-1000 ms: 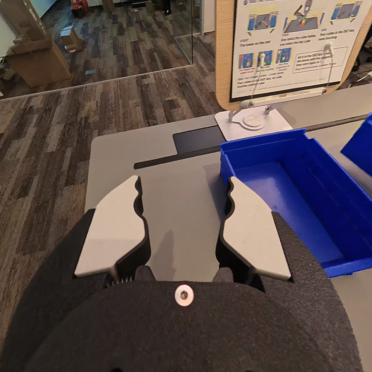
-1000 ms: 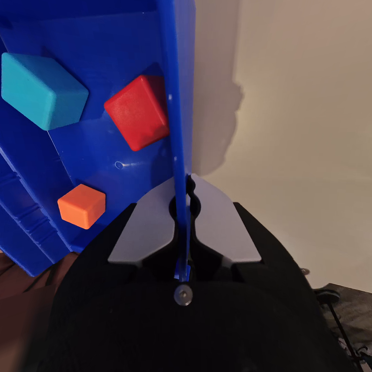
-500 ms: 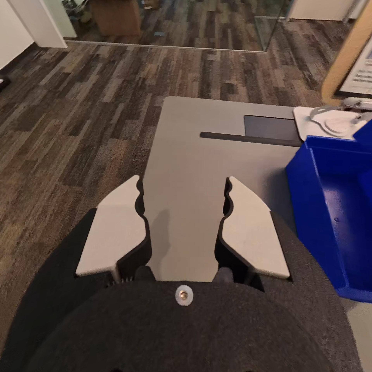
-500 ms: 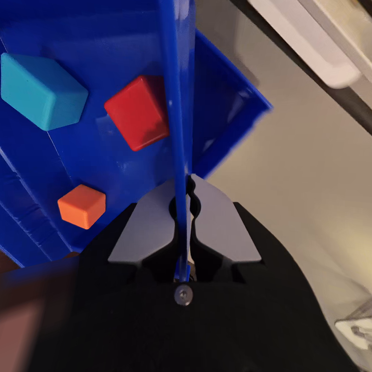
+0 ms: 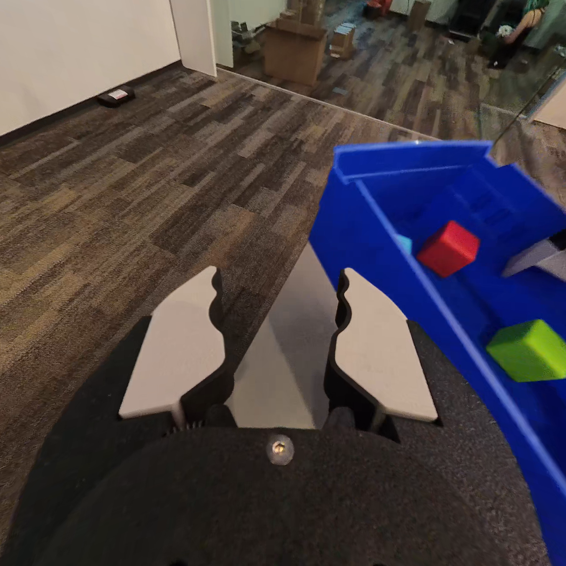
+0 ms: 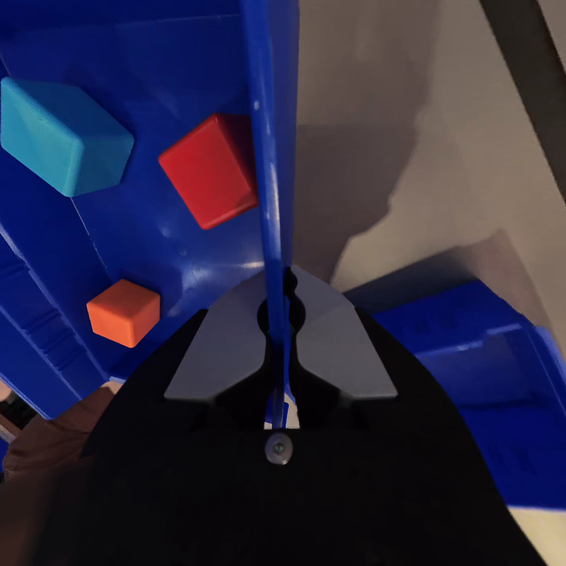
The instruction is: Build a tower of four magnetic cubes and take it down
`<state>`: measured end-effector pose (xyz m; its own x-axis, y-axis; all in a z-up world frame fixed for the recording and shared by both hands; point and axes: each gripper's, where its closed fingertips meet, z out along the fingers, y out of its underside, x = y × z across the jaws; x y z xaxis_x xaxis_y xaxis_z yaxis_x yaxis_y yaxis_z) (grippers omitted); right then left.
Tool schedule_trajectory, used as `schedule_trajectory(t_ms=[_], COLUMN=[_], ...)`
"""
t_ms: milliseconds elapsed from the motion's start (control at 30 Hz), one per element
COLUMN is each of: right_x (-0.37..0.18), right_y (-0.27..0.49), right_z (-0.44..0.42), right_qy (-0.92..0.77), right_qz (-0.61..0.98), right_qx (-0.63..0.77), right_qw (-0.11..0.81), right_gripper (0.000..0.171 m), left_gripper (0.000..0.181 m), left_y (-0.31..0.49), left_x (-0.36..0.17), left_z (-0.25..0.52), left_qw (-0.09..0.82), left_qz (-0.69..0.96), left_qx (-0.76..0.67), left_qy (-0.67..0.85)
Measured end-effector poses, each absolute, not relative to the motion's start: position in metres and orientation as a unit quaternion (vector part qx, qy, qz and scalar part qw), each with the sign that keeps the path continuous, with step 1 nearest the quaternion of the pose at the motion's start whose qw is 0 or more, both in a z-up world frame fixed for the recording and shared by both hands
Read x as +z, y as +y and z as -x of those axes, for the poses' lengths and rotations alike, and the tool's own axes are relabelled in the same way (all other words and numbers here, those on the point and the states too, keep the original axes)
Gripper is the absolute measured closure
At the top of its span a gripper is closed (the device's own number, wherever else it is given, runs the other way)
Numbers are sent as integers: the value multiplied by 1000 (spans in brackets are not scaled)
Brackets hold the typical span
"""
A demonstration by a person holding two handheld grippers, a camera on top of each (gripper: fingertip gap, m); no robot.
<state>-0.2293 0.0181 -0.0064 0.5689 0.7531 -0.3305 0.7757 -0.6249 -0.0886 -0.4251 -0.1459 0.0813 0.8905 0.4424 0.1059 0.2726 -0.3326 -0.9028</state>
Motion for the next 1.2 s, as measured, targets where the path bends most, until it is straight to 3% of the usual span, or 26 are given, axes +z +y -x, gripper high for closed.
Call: schedule_trajectory(t_ms=[300,567,667,767,867,933,967,1067,1200], right_x=[-96,-122,-103,-53,4,17,14,-10,-61], right_y=[17,18,25,38,38,38,37,35,18], right_z=[254,247,250,238,182,109,65,-54,-105], right_qy=[410,383,408,419,415,374,346,233,180], right_qz=[-900,-909,-894,-873,-846,-859,-877,-929,-961], right_qx=[-133,-154,-184,-210,-185,-117,-72,12,-22], right_qw=[64,57,-3,-134,-279,-329,-327,-288,-207], right_gripper=[165,155,148,129,127,114,110,102,96], left_gripper=[110,113,110,108,108,118,124,118,112], left_y=[-140,-123,-120,-117,-109,-104,-103,-99,-100], left_x=[87,39,17,-9,-26,-38,-44,-58,-67], left_z=[413,399,395,386,386,379,372,373,371], left_qw=[546,457,409,355,329,309,296,271,244], left_qz=[814,875,900,923,933,938,941,949,958], left_qx=[58,-3,-10,-42,-49,-76,-97,-88,-72], left_qy=[-189,-159,-150,-140,-139,-138,-134,-134,-132])
